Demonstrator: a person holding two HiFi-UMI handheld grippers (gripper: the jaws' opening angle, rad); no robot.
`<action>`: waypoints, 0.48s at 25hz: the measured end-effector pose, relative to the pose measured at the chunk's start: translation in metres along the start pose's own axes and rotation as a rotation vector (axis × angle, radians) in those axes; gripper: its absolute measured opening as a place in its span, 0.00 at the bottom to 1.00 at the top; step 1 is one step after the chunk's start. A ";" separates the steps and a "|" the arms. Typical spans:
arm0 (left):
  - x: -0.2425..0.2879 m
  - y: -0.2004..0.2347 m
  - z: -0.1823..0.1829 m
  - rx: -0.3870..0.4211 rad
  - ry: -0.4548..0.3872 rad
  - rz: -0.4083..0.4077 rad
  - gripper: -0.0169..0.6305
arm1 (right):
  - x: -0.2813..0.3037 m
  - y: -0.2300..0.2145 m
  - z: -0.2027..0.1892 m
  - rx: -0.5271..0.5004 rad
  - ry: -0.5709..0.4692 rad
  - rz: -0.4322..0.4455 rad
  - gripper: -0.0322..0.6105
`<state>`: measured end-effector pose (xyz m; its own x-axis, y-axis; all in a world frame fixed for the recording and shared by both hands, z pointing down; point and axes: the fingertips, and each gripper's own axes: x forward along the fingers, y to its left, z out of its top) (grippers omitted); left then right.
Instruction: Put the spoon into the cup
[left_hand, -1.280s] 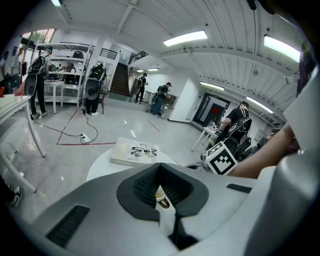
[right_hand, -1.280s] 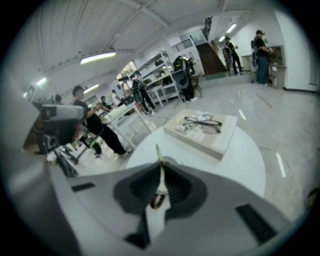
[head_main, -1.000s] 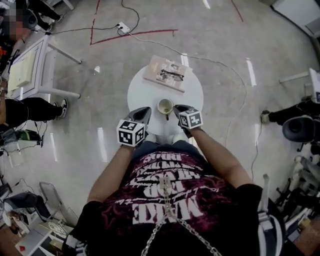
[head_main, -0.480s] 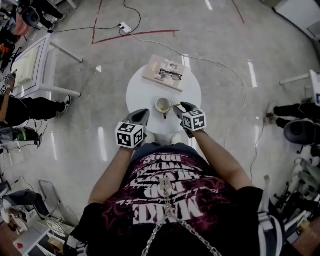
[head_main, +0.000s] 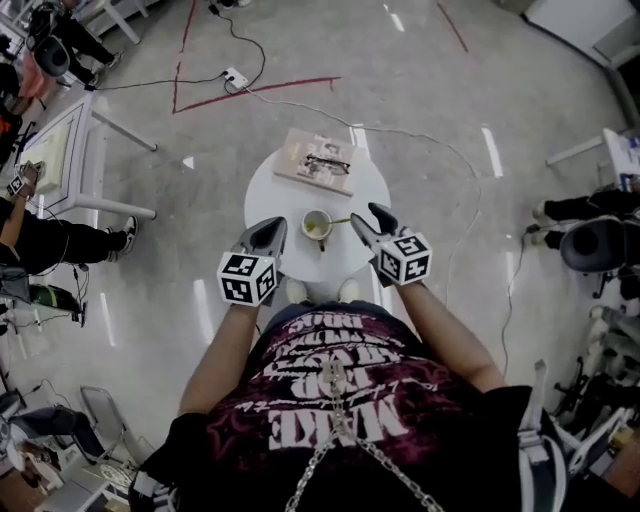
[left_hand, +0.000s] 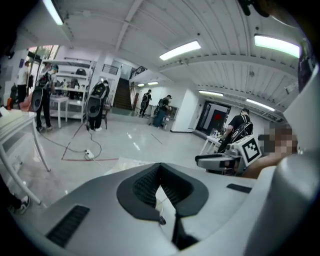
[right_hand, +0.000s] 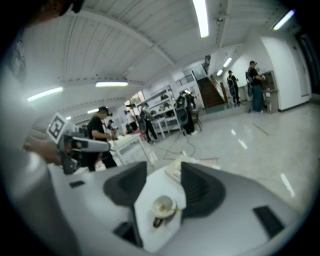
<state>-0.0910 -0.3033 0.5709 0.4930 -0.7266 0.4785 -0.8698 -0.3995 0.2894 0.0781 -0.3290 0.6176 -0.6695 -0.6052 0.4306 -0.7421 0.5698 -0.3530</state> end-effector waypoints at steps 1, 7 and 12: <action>-0.007 -0.002 0.020 0.037 -0.043 0.007 0.07 | -0.012 0.013 0.023 -0.027 -0.051 0.026 0.39; -0.055 -0.035 0.138 0.146 -0.338 -0.028 0.07 | -0.069 0.081 0.143 -0.239 -0.308 0.060 0.17; -0.060 -0.042 0.149 0.167 -0.385 -0.024 0.07 | -0.076 0.110 0.173 -0.312 -0.361 0.063 0.11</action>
<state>-0.0872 -0.3262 0.4064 0.4976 -0.8591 0.1197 -0.8649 -0.4810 0.1435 0.0414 -0.3169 0.4022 -0.7220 -0.6872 0.0809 -0.6919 0.7176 -0.0795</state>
